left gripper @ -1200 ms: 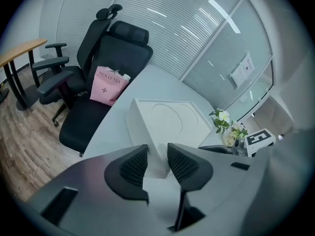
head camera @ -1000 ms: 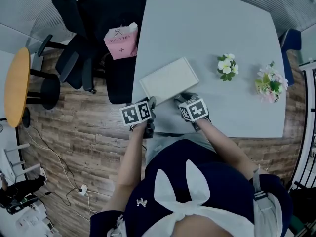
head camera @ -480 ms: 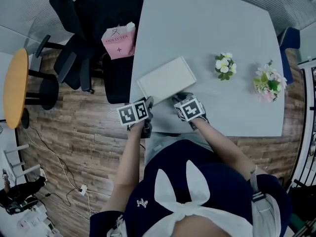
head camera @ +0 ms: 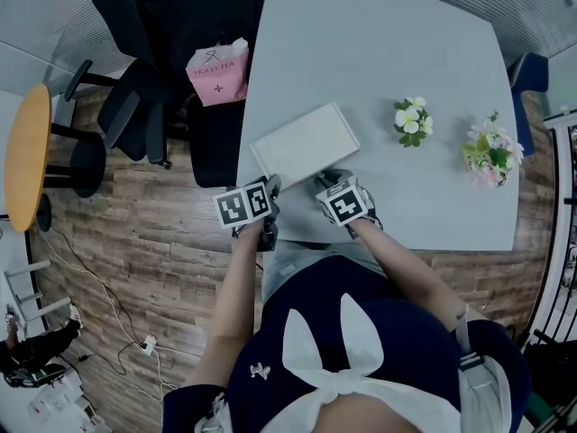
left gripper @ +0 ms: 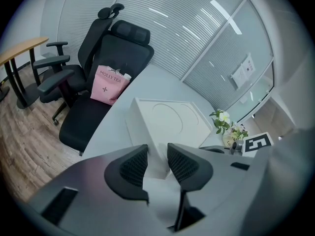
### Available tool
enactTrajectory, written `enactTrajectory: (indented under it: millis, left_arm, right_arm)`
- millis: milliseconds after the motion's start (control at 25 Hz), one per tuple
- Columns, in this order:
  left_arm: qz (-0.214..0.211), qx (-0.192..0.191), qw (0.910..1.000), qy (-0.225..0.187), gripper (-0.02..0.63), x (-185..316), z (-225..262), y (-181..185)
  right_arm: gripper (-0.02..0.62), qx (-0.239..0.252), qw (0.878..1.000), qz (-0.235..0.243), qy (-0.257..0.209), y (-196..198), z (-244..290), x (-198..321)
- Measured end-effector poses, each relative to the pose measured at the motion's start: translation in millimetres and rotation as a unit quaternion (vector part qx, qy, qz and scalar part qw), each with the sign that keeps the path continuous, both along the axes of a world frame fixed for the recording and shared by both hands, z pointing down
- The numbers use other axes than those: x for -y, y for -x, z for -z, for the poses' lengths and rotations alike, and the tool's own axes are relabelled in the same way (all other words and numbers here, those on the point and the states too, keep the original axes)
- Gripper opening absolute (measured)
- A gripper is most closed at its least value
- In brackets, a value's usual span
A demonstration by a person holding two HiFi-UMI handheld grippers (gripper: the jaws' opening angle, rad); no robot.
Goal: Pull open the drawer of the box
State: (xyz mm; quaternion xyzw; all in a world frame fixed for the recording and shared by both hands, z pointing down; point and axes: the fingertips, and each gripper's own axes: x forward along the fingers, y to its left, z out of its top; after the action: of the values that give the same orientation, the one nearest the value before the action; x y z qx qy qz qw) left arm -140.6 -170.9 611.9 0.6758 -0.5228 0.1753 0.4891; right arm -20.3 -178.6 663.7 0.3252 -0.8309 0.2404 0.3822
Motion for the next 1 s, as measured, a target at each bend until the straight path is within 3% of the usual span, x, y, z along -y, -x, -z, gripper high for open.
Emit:
enactTrajectory:
  millis: [1000]
  left_arm:
    - [-0.002, 0.004, 1.0000, -0.007, 0.141, 1, 0, 0]
  right_arm:
    - [0.071, -0.012, 1.000, -0.005, 0.012, -10, 1, -20]
